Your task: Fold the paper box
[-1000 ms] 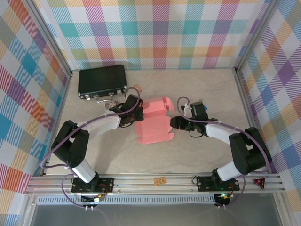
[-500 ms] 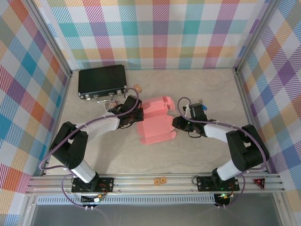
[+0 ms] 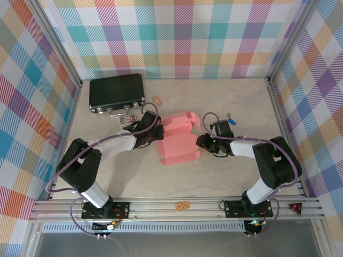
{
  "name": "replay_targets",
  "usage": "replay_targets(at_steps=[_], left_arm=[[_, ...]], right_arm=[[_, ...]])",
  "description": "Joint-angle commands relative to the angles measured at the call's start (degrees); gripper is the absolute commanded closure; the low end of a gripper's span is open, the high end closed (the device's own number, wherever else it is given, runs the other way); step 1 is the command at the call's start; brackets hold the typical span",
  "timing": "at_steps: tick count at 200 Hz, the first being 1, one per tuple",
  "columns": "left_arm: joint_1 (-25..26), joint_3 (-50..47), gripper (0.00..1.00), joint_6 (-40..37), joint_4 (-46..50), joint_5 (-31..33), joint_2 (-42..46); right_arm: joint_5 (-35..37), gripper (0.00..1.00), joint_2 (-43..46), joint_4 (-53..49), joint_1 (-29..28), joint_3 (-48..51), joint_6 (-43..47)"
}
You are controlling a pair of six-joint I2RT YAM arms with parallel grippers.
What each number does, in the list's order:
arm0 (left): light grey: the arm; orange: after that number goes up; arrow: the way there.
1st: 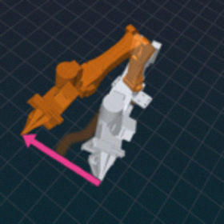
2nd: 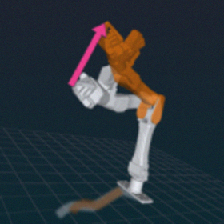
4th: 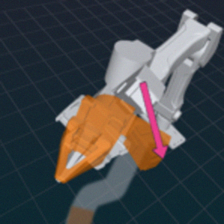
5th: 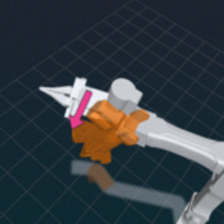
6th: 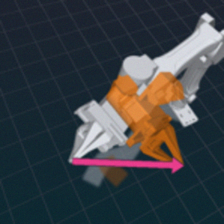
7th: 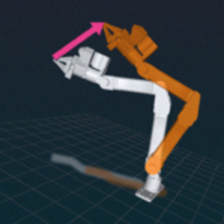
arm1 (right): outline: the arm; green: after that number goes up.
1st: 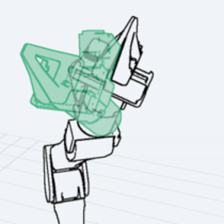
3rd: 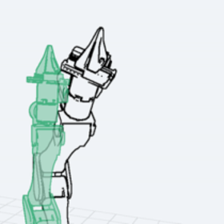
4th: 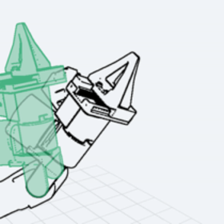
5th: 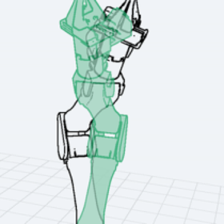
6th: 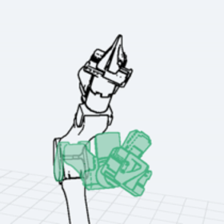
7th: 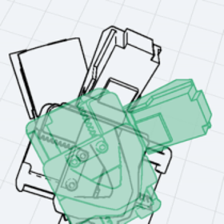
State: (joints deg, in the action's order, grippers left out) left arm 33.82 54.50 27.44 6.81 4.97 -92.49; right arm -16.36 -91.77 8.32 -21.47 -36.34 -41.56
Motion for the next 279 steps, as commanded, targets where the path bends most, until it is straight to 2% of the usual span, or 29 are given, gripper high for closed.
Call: replay_targets(at_steps=[1,41,114,130,143,195,207,237,279], left_arm=[[-0.5,-0.9,1.00,-1.0,-3.8,-1.8,0.4],[-0.5,-1.0,1.00,-2.4,-4.0,-1.9,-0.4],[-0.5,2.0,1.00,-7.2,-1.4,-0.2,-3.6],[-0.5,2.9,1.00,-8.4,-0.6,-0.1,-4.2],[-0.6,3.2,1.00,-9.4,-0.3,-0.2,-4.5],[-0.5,4.1,1.00,-12.0,0.4,-0.7,-5.0],[-0.5,4.4,1.00,-12.2,0.4,-1.2,-5.1],[-0.6,4.6,1.00,-12.4,0.0,-2.2,-5.1],[-0.5,5.0,1.00,-12.6,-0.4,-2.7,-5.1]], right_arm=[[5.2,0.60,1.3,-5.9,0.1,-1.0,0.8],[7.6,0.54,4.0,-9.0,0.0,-2.5,4.5],[7.3,0.38,15.4,-11.4,0.1,-2.3,22.7],[10.4,0.35,17.1,-13.4,0.4,-3.1,25.0],[12.3,0.36,17.7,-14.6,1.4,-3.7,26.6],[10.4,0.42,15.5,-15.5,9.2,-6.6,29.6],[9.0,0.43,13.8,-15.0,9.9,-7.6,31.0],[-0.1,0.47,6.2,-19.5,10.1,-13.8,36.1],[-9.2,0.48,0.5,-21.6,9.4,-17.8,38.0]])
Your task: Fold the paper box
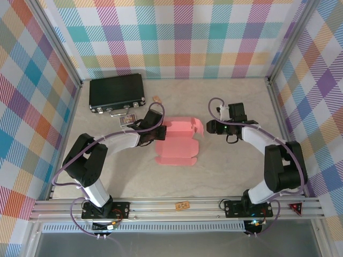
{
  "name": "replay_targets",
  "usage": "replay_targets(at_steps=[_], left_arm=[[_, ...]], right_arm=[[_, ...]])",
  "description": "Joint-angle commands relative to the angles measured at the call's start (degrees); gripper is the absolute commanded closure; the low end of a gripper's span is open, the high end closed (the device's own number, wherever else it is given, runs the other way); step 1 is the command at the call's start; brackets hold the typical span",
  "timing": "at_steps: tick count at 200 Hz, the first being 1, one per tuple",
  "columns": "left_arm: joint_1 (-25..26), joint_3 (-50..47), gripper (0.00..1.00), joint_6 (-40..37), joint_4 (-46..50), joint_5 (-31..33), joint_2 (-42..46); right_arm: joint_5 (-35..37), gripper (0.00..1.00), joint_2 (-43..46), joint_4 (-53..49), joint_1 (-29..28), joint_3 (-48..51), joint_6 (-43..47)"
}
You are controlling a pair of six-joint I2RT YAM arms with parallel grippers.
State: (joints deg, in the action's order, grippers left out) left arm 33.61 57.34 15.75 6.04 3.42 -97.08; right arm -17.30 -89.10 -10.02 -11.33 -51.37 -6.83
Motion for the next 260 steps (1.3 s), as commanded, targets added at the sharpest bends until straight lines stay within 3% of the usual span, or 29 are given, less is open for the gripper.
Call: replay_targets(at_steps=[1,63,110,201,260], left_arm=[[-0.3,2.2,1.00,-0.9,0.4,-1.2,-0.5],[-0.3,3.6,1.00,-0.8,0.9,-2.3,-2.4],[-0.3,4.2,1.00,-0.7,0.8,-2.9,-3.1],[-0.2,4.4,1.00,-0.3,1.5,-3.7,-2.7],[-0.2,4.1,1.00,0.3,1.6,-3.8,-2.7]], right_arm=[[-8.4,0.48,-2.3,-3.4,-0.8,-2.8,3.3],[-17.0,0.48,-4.7,-3.4,-3.6,-5.2,4.9],[-16.9,0.49,-6.2,-3.2,-5.2,-7.0,4.0],[-8.8,0.49,-8.6,5.2,-9.8,-4.6,2.9],[6.3,0.60,-7.1,16.3,-14.4,0.5,0.1]])
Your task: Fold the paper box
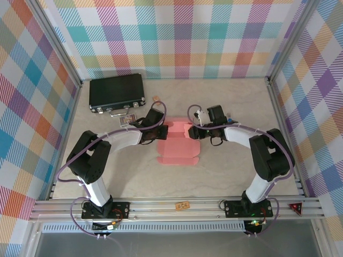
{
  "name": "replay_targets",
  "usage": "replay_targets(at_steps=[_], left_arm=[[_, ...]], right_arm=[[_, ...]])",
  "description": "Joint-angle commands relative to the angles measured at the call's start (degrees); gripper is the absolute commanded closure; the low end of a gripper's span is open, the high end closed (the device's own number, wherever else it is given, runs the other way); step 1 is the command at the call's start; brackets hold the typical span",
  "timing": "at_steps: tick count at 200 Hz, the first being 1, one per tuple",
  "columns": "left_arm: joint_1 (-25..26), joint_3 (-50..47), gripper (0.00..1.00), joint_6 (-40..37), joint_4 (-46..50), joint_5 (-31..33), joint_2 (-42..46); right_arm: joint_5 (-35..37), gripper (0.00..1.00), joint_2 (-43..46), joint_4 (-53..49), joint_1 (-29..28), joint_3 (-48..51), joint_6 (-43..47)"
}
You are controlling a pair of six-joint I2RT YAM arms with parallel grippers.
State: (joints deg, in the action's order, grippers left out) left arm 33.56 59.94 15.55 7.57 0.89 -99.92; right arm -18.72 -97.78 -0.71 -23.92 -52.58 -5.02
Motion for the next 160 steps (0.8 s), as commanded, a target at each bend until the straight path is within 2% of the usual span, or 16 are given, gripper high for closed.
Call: replay_targets(at_steps=[1,37,62,134,160], left_arm=[[-0.2,1.5,1.00,0.5,0.1,-1.3,0.2],[-0.2,1.6,1.00,0.8,0.5,-1.6,0.3],[-0.2,1.8,1.00,1.8,2.5,-1.3,0.9],[-0.2,4.1,1.00,6.2,10.8,-3.9,1.2],[-0.2,5.0,1.00,7.1,13.2,-3.8,1.1]], right_arm=[[7.9,0.60,1.6,7.1,-2.0,1.7,-1.7],[17.5,0.60,1.3,12.1,-5.2,3.4,-3.1],[20.3,0.62,0.2,13.4,-5.7,3.1,-4.8],[20.7,0.62,-2.8,12.8,-6.0,-0.2,-4.7],[21.5,0.67,-3.5,11.4,-6.1,-1.0,-4.5]])
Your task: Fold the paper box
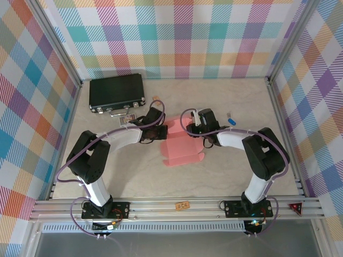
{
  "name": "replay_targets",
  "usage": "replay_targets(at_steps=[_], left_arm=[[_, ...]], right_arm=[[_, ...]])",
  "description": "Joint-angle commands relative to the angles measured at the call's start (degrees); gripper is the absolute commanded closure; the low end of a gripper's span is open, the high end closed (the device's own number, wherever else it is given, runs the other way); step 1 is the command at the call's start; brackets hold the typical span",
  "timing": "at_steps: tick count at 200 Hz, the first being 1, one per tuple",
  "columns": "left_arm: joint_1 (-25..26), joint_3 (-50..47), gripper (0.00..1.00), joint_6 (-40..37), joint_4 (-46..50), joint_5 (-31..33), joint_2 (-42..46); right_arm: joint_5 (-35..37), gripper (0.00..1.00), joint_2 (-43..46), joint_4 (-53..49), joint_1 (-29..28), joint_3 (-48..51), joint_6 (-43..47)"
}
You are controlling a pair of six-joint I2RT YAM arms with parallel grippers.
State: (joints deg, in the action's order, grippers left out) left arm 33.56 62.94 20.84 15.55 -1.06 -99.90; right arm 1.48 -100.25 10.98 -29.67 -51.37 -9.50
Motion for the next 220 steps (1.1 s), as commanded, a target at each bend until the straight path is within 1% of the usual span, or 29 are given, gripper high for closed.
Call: replay_targets(at_steps=[1,24,42,56,90,120,145,169,185,188,195,220], left_arm=[[-0.2,2.0,1.00,1.8,5.3,-1.9,1.1],[-0.1,2.7,1.00,3.3,6.5,-2.1,1.1],[-0.1,3.0,1.00,4.9,6.8,-2.4,1.1],[-0.1,3.5,1.00,5.7,7.3,-2.5,0.8],[-0.1,4.5,1.00,7.4,8.7,-3.0,-0.4],[-0.1,5.0,1.00,8.1,9.0,-3.7,-1.3],[-0.1,5.3,1.00,8.2,9.0,-4.2,-1.6],[-0.1,5.7,1.00,8.1,9.4,-4.2,-1.7],[-0.1,6.0,1.00,7.9,9.6,-4.2,-1.8],[-0.1,6.0,1.00,7.9,9.6,-4.2,-1.8],[-0.1,6.0,1.00,7.9,9.5,-4.2,-1.9],[-0.1,6.1,1.00,8.0,9.4,-4.4,-2.2]], right_arm=[[1.3,0.68,-1.0,-0.3,-0.4,-2.3,-0.2],[1.9,0.75,-1.5,-0.9,-0.9,-2.9,-0.4],[4.9,0.81,-1.9,-2.6,-2.2,-3.8,0.3],[7.3,0.82,-2.1,-3.0,-3.1,-4.0,0.8],[17.1,0.84,-3.0,-6.2,-5.8,-5.6,1.2],[28.3,0.86,-5.0,-11.2,-8.7,-8.8,-0.1],[34.6,0.86,-6.8,-13.9,-10.4,-10.7,-1.5],[37.8,0.87,-8.8,-16.2,-10.9,-12.5,-3.0],[38.8,0.86,-10.0,-18.5,-11.1,-14.1,-4.9],[40.3,0.86,-10.2,-19.2,-11.1,-14.4,-5.4],[41.5,0.86,-10.6,-20.2,-11.2,-15.0,-6.3],[42.9,0.86,-11.4,-21.0,-11.4,-15.9,-8.3]])
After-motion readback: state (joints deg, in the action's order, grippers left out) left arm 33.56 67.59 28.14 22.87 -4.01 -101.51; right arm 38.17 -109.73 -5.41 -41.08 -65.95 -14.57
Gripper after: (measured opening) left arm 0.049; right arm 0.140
